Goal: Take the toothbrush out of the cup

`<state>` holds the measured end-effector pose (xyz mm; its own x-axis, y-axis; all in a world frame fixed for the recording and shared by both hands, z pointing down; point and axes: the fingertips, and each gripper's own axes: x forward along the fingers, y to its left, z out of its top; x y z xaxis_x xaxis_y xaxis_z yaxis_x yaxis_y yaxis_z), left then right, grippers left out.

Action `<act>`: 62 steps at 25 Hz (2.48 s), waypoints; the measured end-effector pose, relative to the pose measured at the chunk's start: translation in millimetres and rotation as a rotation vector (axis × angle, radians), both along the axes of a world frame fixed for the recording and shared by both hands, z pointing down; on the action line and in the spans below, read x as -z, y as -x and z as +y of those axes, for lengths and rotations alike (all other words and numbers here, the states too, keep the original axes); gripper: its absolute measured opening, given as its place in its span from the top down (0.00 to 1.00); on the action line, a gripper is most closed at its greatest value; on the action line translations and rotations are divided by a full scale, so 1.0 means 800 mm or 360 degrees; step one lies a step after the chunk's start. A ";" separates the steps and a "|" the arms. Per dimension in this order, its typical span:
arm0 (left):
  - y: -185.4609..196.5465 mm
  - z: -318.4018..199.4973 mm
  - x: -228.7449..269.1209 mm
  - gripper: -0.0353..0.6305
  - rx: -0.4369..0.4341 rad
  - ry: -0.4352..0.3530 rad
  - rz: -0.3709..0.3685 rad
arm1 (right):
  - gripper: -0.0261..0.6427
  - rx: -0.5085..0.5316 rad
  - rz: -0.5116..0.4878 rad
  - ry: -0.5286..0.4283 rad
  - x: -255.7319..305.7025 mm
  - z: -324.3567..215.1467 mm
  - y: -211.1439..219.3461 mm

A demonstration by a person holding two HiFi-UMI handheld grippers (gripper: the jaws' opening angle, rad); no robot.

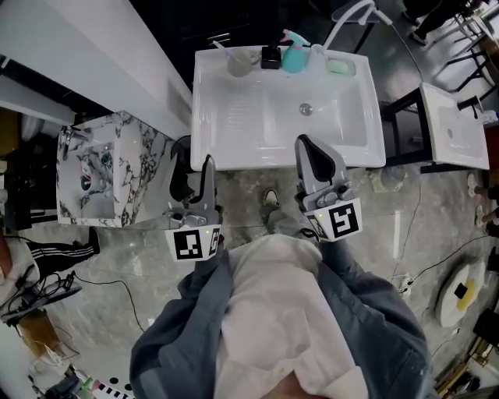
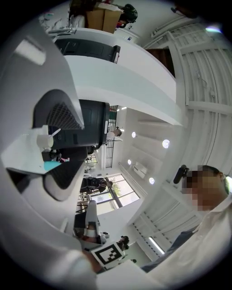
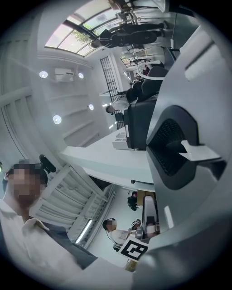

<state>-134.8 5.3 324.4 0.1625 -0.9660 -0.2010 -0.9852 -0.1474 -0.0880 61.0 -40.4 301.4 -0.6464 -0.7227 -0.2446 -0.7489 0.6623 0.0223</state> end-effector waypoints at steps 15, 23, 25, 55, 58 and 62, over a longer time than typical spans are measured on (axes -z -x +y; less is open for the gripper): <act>-0.043 -0.114 0.013 0.60 0.0039 0.0048 -0.0070 | 0.95 0.0109 -0.0077 0.0016 0.000 -0.128 -0.026; -0.020 -0.171 -0.007 0.60 0.0008 0.0045 0.0036 | 0.95 0.0072 -0.0040 0.0009 0.001 -0.155 -0.018; -0.015 -0.191 -0.018 0.60 -0.0021 0.0069 0.0063 | 0.95 0.0042 -0.0022 0.0009 0.002 -0.162 -0.019; 0.035 -0.475 -0.221 0.60 -0.0133 0.0393 0.0203 | 0.95 -0.0131 0.0158 0.0236 -0.095 -0.277 0.013; 0.038 -0.486 -0.234 0.60 -0.0118 0.0402 0.0224 | 0.95 -0.0157 0.0180 0.0253 -0.102 -0.277 0.005; 0.039 -0.497 -0.251 0.60 -0.0108 0.0408 0.0252 | 0.95 -0.0184 0.0203 0.0264 -0.109 -0.280 -0.005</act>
<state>-165.7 -392.4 525.1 0.2142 -0.9766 0.0201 -0.9708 -0.2106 0.1146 64.9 -264.2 388.8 -0.5751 -0.8172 -0.0377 -0.8181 0.5748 0.0196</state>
